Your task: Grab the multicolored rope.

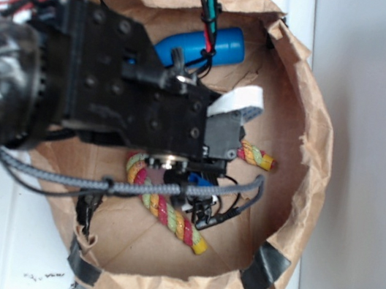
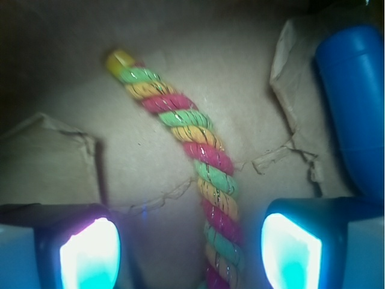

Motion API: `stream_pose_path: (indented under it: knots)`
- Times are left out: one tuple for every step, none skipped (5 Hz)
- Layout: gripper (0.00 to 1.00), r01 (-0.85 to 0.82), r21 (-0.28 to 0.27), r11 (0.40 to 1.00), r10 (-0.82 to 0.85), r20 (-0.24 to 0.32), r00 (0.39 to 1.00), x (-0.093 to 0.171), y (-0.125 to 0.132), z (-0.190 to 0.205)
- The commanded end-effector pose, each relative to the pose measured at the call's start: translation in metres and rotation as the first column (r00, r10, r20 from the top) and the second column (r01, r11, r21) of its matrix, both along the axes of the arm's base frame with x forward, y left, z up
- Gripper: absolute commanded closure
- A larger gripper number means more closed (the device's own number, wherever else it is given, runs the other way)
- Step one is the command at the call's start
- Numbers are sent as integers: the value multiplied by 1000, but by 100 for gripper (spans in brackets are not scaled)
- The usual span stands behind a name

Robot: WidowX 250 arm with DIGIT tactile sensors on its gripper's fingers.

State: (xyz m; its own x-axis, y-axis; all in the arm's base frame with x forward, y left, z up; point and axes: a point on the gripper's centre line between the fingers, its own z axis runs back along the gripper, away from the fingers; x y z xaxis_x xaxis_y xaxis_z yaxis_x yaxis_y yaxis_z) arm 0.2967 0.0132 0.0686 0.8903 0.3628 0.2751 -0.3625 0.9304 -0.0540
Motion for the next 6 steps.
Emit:
stream_pose_path:
  knots:
    - [0,55,-3,998,-55,24,998,13,9,-14]
    - [0,92,-6,996,-92,13,996,18,7,-26]
    - [0,124,-14,992,-124,-8,992,30,8,-37]
    - [0,133,-24,991,-133,-1,991,28,-4,-41]
    - [100,108,-12,994,-108,3,994,27,-2,-39]
    - [100,110,-4,994,-110,12,994,24,-3,-35]
